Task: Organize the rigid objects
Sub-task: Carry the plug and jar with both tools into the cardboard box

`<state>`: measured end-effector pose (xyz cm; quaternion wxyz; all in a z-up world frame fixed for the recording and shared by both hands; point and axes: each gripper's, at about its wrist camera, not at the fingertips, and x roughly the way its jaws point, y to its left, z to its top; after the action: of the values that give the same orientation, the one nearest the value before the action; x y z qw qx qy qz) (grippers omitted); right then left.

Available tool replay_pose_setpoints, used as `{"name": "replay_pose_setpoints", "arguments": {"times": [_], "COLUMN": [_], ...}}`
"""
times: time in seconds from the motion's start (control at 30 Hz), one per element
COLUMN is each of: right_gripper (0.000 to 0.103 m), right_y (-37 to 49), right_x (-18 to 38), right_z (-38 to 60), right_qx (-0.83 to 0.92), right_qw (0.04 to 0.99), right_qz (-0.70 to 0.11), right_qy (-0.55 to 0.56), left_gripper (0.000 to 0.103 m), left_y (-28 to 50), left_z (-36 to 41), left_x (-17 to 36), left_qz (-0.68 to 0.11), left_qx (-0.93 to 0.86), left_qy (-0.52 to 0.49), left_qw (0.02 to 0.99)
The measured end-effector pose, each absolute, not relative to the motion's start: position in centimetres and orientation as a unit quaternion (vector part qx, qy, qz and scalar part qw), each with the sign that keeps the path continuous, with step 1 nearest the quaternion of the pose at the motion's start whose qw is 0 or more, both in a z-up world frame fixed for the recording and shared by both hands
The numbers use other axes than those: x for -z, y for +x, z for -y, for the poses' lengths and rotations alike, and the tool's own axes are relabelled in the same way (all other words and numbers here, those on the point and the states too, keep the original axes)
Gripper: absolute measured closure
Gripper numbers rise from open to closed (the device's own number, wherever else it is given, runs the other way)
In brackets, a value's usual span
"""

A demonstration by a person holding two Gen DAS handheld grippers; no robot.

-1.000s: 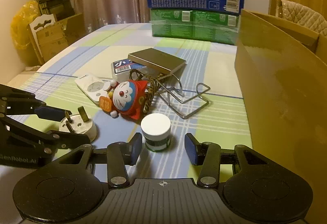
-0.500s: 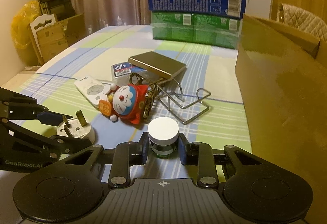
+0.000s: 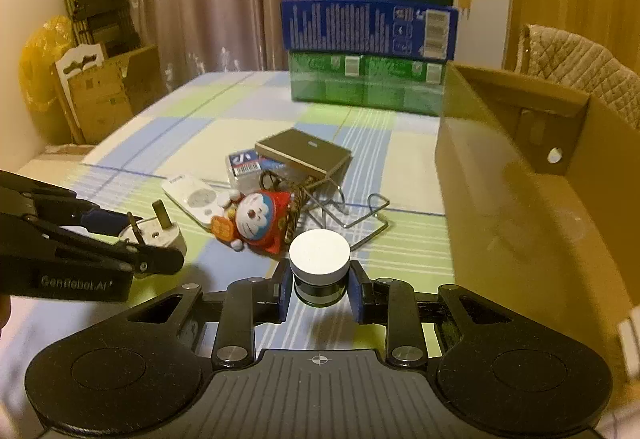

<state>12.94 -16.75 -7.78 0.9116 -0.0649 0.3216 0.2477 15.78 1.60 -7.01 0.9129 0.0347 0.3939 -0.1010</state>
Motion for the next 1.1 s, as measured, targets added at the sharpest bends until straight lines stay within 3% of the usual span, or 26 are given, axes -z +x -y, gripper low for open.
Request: {"name": "replay_pose_setpoints", "arguments": {"times": [0.53,1.1], "right_gripper": [0.077,0.077], "right_y": [7.5,8.3], "right_x": [-2.3,-3.2], "right_z": [25.2,36.3], "right_qx": [-0.193,-0.115], "right_qw": [0.941,0.949], "right_qz": [-0.277,-0.293], "right_qy": [-0.022,0.009], "left_gripper": [0.059,0.059], "left_y": [10.4,11.4], "left_z": [4.7,17.0], "left_x": [-2.3,-4.4], "left_qz": [-0.353,-0.335], "left_qx": [0.126,0.229], "left_qy": [0.007,0.035], "left_qw": [0.927,0.913]}}
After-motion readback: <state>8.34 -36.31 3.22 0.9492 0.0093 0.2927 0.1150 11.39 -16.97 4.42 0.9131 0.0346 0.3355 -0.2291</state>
